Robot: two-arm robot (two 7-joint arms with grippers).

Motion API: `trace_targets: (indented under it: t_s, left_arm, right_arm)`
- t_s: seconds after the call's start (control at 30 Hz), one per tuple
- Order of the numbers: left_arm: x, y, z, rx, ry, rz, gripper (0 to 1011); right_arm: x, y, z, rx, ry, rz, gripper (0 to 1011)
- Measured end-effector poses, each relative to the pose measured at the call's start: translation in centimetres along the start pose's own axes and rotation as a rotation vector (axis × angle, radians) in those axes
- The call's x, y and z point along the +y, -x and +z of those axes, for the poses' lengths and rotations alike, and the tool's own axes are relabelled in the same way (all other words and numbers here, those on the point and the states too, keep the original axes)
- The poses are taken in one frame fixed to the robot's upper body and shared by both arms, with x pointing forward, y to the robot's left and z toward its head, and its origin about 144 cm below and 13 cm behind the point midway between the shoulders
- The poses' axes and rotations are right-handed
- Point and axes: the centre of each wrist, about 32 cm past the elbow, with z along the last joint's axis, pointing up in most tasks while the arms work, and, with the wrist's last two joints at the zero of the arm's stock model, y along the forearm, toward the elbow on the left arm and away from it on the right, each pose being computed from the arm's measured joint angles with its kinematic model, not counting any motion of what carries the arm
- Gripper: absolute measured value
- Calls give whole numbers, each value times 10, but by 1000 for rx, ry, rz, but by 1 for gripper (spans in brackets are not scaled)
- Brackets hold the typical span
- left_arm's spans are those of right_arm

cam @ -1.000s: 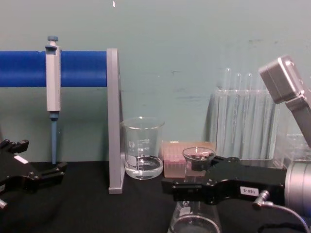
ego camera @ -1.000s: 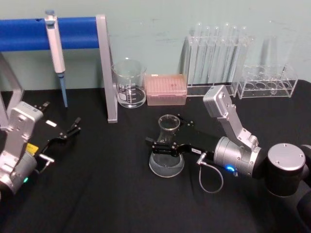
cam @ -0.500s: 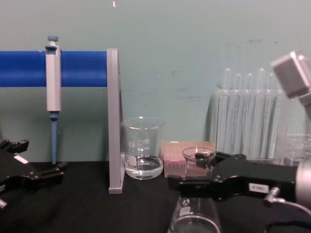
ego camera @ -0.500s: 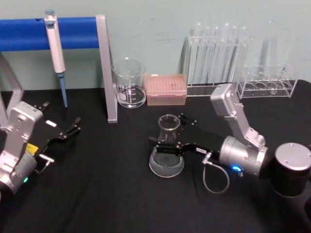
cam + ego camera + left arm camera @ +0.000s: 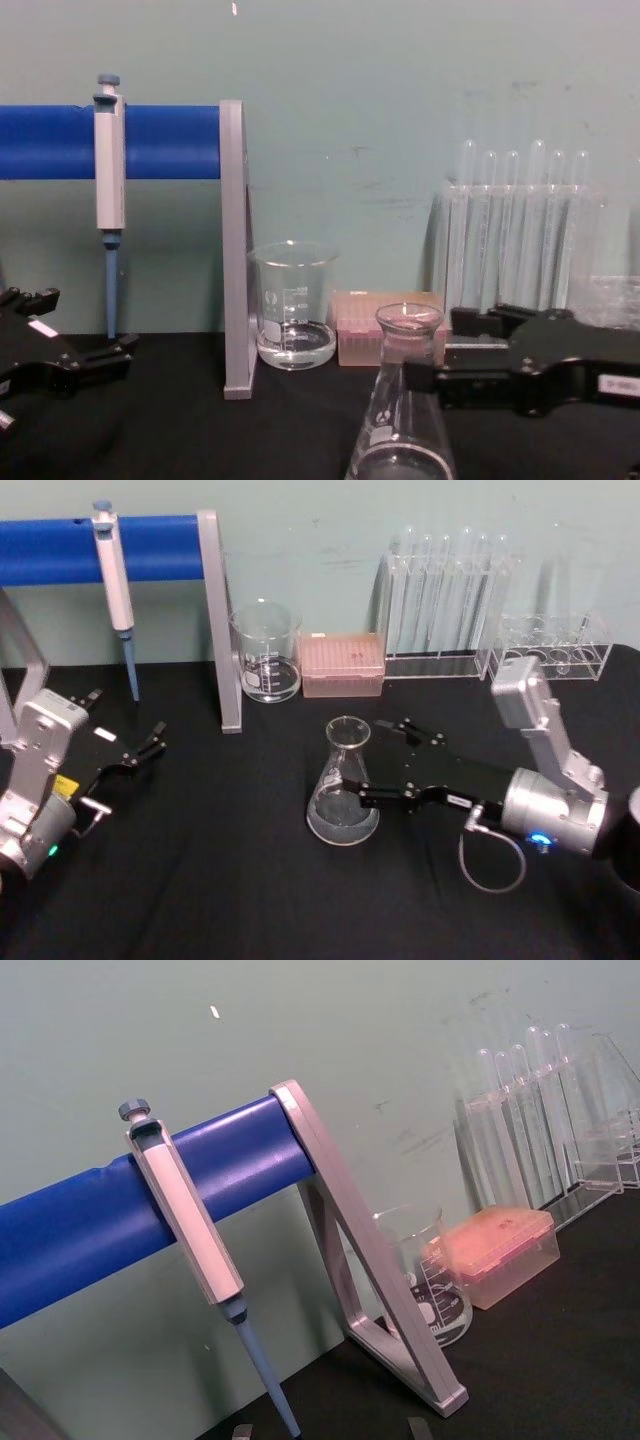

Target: Grasp the erlenmeyer flask with one hand, shake it three times, then place it back.

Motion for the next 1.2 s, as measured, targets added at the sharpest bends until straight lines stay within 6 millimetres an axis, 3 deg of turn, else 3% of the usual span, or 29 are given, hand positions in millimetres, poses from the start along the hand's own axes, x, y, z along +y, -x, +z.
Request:
trace_targets:
  t_s: [0.3,0.53,0.83,1.2]
  left_arm:
    - [0,0,0,0,0,0,1001]
    - [0,0,0,0,0,0,1001]
    - [0,0,0,0,0,0,1001]
    - [0,0,0,0,0,0,1001]
  right_arm:
    - [-22,-3,8,-11,-25,-8,1003]
    - [-28,-6,17,-16,-104,-139,1003]
    - [-14,1,18,-4,-165,-391,1003]
    - [10,1,-1,32,-121,-642,1003]
